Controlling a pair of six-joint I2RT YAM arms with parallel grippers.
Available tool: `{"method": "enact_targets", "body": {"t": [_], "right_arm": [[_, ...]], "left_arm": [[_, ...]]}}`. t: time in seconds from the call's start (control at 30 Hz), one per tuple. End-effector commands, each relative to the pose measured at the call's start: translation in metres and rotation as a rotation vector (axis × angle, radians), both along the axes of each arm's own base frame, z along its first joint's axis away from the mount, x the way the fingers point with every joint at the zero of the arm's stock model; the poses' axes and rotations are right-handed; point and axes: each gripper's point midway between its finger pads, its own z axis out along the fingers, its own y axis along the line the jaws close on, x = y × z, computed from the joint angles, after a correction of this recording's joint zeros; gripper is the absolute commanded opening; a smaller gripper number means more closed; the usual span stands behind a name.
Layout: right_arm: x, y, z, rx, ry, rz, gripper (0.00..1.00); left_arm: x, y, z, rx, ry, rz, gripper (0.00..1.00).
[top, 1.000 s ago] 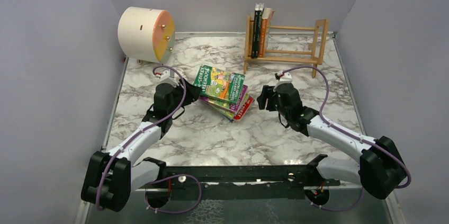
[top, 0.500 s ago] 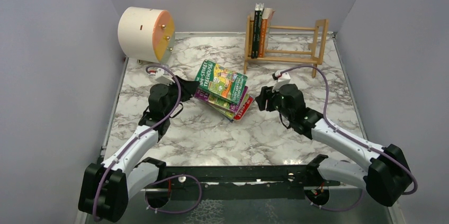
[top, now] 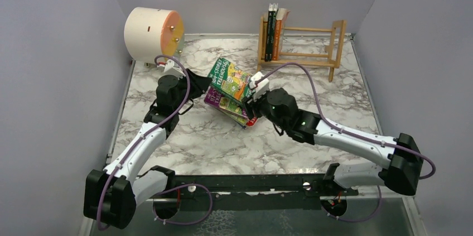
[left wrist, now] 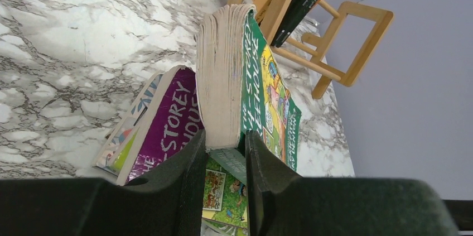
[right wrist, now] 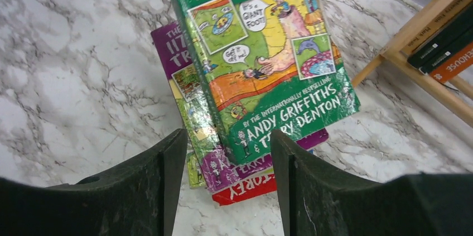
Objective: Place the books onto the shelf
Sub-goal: Pick up the book from the center of the board.
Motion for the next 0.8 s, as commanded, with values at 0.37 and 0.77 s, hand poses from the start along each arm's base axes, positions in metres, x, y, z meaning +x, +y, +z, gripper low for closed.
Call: {"method": "enact_targets", "body": {"t": [0.37,0.77], "right_arm": [[0.008,0.059,0.01,-0.188,-0.27,-0.042,0.56],[0.031,0.082,-0.018,-0.319,-0.345,-0.148,0.57]], "left_arm": [[0.0,-0.005,0.032,-0.012,-0.013,-0.029,0.0],[-0.001,-0.008,0.047,-0.023,-0.028,-0.047,0.0]]}}
